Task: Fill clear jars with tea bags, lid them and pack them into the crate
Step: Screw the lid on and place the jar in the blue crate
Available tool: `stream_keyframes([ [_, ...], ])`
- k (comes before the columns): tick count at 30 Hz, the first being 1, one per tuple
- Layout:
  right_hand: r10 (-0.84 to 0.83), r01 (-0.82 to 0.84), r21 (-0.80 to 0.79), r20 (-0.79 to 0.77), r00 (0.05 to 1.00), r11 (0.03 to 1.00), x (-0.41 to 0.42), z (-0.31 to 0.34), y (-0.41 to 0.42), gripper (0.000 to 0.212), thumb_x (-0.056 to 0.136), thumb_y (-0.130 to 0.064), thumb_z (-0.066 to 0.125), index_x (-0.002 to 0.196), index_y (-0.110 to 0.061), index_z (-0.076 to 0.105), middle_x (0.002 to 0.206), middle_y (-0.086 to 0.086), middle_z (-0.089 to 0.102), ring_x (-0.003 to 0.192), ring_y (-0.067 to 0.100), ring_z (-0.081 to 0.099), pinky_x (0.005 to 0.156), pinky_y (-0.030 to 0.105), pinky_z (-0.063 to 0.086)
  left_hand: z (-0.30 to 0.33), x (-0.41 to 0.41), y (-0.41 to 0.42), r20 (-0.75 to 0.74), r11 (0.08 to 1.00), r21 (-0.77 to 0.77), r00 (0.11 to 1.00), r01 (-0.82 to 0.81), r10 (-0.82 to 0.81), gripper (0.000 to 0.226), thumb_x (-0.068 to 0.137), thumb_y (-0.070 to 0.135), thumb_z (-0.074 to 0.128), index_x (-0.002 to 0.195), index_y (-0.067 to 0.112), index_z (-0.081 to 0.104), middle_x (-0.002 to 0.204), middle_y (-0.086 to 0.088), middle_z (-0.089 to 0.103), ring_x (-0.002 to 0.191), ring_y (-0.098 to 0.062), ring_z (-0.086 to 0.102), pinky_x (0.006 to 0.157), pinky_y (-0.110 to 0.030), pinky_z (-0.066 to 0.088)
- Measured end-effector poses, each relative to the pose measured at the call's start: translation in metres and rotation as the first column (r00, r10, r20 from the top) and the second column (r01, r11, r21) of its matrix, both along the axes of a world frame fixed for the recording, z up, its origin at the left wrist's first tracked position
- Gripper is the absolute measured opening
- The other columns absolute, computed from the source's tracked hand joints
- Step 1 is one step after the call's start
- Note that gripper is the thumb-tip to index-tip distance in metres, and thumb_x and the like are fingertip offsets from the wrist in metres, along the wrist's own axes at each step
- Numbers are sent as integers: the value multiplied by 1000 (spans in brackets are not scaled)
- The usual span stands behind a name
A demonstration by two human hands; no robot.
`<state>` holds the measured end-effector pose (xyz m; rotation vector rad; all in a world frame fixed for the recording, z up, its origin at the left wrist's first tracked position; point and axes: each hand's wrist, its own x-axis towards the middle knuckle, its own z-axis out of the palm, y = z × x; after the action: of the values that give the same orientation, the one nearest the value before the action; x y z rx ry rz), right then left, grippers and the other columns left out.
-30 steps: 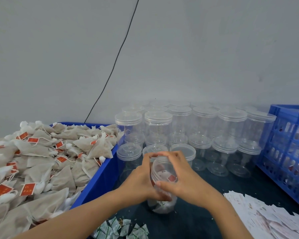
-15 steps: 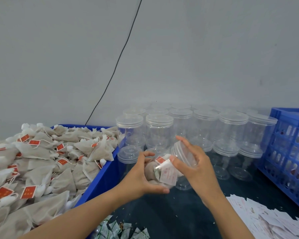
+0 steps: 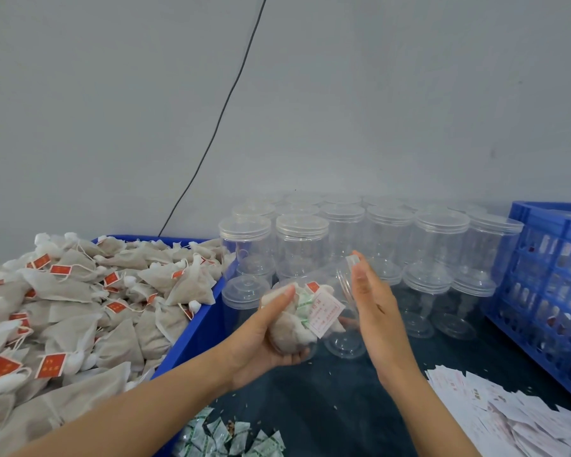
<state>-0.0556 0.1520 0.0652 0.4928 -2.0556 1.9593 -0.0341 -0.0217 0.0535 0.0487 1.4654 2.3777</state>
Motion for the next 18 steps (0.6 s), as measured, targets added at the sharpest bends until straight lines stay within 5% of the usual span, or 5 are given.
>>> stream_keyframes([
  [2,-13,16,54,-46,999,998,0,-3,-2,73,75,-77,30,142,-47,35,140,-15,39,129,-7,38,109,26,36,-1,-1,-3,29,1000,-23,999,-15,15,60,70,49,70,118,12,64,112,-15,71,88,-24,70,68,-32,57],
  [4,7,6,131,-99,995,991,1,-3,-1,58,82,-78,30,135,-56,36,129,-17,44,113,-25,37,92,-3,27,-1,-3,-6,63,998,-65,998,21,-17,59,72,57,65,107,11,73,106,-15,71,79,-24,69,58,-26,51],
  [5,26,-4,167,-129,991,986,2,-2,-1,52,83,-77,33,132,-59,37,123,-16,46,109,-25,39,85,-7,26,-1,-4,-7,91,996,-84,995,43,-35,61,73,62,62,102,10,76,101,-16,70,74,-25,67,52,-24,48],
  [12,214,-94,277,-445,870,956,0,-9,10,49,85,-42,49,135,-41,49,119,-5,46,117,17,49,100,22,41,-3,-7,-16,354,951,-52,896,303,-266,73,77,66,49,93,-2,72,90,-18,63,58,-25,61,32,-13,36],
  [18,103,-36,279,-230,968,960,-4,-12,9,46,85,-58,38,130,-54,45,116,-12,47,111,-2,49,87,5,37,-4,-7,-10,302,981,-116,946,158,-117,68,85,62,48,111,1,66,95,-22,65,67,-32,61,34,-18,42],
])
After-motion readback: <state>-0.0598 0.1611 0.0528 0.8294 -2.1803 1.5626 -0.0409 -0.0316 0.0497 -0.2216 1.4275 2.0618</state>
